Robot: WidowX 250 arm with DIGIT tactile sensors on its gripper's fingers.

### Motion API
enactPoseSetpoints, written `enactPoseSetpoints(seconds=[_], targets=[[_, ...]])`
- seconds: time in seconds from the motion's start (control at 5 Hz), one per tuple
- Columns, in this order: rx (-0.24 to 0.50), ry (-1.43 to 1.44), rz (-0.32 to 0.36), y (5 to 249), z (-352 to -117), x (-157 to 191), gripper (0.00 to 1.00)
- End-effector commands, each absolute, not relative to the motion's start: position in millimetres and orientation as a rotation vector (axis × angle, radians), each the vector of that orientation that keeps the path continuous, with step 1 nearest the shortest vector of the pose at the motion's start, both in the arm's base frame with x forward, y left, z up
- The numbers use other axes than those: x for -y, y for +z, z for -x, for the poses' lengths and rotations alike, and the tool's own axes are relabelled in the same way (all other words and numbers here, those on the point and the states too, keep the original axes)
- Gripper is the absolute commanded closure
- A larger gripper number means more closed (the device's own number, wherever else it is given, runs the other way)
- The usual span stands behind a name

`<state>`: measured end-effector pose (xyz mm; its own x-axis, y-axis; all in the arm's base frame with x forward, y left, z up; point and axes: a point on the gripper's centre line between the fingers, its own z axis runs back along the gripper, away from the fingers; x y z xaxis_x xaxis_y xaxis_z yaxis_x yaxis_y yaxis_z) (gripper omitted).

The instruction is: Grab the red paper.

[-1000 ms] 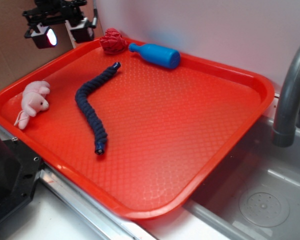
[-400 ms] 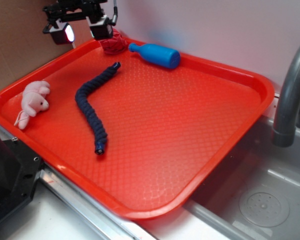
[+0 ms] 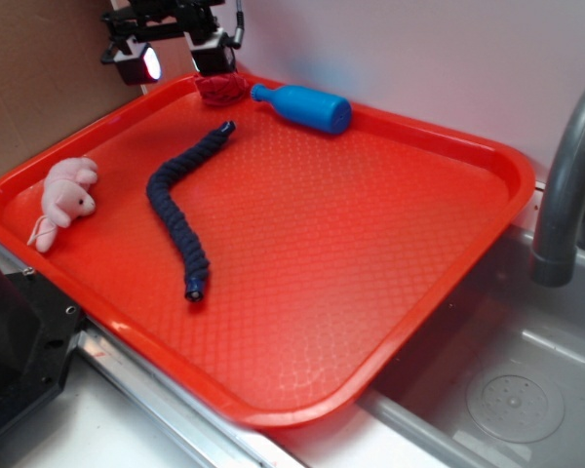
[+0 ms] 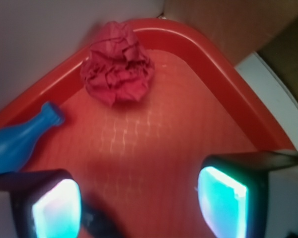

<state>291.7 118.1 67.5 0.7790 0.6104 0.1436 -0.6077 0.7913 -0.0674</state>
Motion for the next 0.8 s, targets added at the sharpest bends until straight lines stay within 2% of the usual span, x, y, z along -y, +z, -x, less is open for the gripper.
enactPoseSetpoints(seconds=[0.0, 0.4, 0.6], targets=[[0.270, 0.602, 0.009, 64.9, -319.5, -118.9, 0.00], [0.306, 0.586, -0.018, 56.6, -323.4, -122.2, 0.00], [0.339, 0.592, -0.022, 55.4, -323.2, -136.9, 0.00]])
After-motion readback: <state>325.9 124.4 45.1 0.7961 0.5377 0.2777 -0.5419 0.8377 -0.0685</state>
